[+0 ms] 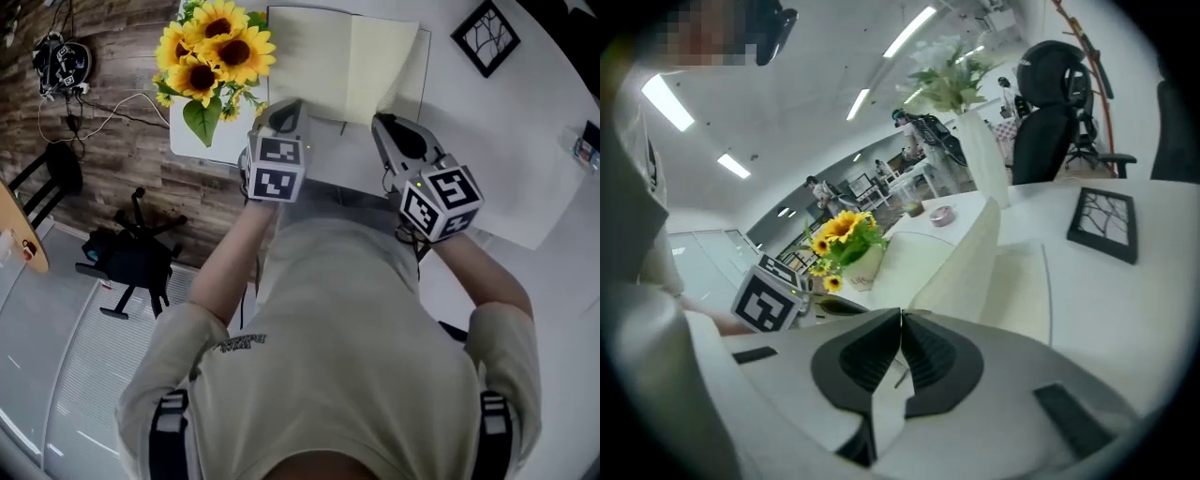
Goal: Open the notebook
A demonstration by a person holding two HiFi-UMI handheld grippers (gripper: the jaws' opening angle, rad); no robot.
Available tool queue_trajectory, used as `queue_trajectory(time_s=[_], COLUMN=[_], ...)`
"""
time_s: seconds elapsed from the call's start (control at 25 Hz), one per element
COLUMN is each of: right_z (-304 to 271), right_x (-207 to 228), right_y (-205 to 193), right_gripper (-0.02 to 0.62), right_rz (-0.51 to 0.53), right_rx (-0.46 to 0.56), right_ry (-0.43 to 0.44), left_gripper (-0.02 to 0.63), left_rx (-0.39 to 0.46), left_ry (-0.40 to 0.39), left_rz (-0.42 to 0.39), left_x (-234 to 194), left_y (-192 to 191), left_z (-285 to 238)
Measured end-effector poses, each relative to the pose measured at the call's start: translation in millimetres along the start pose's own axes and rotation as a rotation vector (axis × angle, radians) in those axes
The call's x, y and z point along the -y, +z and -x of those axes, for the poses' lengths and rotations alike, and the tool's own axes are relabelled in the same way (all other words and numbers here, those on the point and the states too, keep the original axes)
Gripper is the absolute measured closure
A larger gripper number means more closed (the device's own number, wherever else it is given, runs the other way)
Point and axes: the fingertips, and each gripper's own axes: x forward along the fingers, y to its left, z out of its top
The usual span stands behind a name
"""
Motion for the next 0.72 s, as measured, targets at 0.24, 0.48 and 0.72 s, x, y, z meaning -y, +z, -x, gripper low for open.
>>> queue_trajectory(time_s=[0.24, 0.48, 0.72], right_z=[-50.8, -90.0, -116.3], right_x=[-39.4, -50.9, -56.5], right_y=[-7.2, -27.1, -47.2], right_gripper=[0.591, 0.592, 0.592], right_rz=[0.047, 0.060, -0.070], right_rx=[-0.046, -0.138, -0.216], right_ry=[0.119, 0.140, 0.164], left_gripper=[0.594, 0.594, 0.594], left_rx=[0.043, 0.061, 0.054], left_ry=[-0.011, -0.031, -0.021], left_rz=[0.029, 0.084, 0.123], left_x=[2.3, 1.1, -9.5], left_y=[-0.1, 2.0, -7.4], left_z=[-0.8, 8.8, 10.7])
